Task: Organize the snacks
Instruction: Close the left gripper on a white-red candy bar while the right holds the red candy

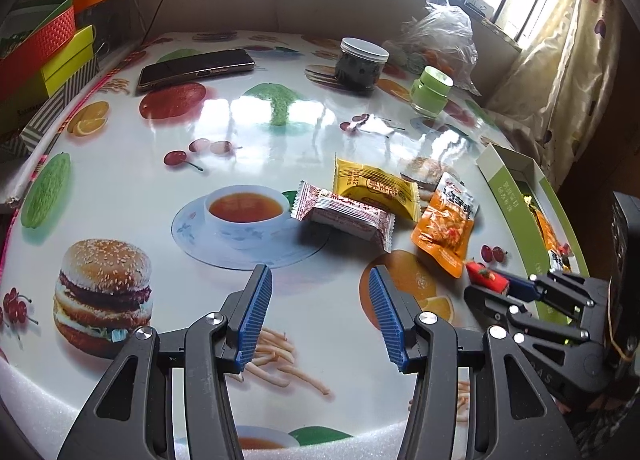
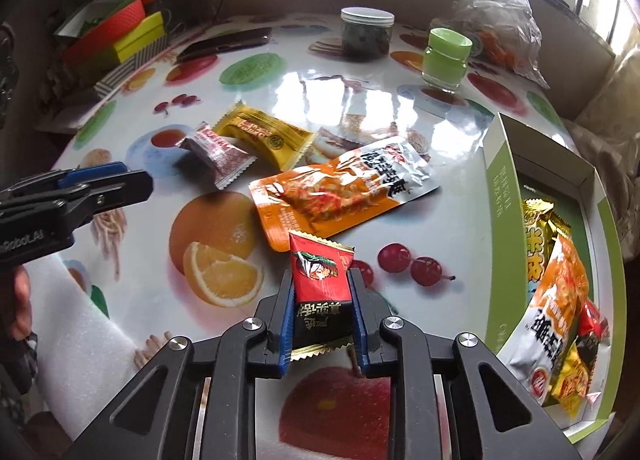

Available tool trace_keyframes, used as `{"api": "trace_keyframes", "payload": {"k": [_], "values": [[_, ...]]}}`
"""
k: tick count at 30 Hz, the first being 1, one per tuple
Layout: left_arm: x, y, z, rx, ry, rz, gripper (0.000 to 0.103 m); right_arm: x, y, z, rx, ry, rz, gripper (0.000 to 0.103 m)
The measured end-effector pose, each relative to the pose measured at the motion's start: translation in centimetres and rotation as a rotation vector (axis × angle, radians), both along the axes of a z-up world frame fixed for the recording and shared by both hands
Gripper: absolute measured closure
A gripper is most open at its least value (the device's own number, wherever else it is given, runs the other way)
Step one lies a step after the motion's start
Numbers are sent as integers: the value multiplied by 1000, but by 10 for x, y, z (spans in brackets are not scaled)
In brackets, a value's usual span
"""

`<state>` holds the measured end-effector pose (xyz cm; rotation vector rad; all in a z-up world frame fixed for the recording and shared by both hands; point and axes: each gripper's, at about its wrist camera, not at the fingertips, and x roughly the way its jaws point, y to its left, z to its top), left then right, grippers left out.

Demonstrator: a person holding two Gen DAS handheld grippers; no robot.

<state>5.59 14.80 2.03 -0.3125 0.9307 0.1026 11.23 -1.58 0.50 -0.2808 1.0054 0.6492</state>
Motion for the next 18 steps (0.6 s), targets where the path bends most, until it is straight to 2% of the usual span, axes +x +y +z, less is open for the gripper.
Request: {"api": "trace_keyframes", "payload": {"k": [9, 12, 15, 18], "values": [[21, 1, -3, -87, 9, 13, 51, -19, 0, -1, 79, 31, -19, 81], [32, -3, -3, -66, 15, 20, 51, -22, -1, -2, 95, 39, -22, 81], [43, -2, -5, -98, 22, 30, 51, -22, -4, -2, 98, 39, -32, 81], [52, -2, -7, -80, 26, 58, 51, -20, -8, -2, 100, 37, -45, 81]]}}
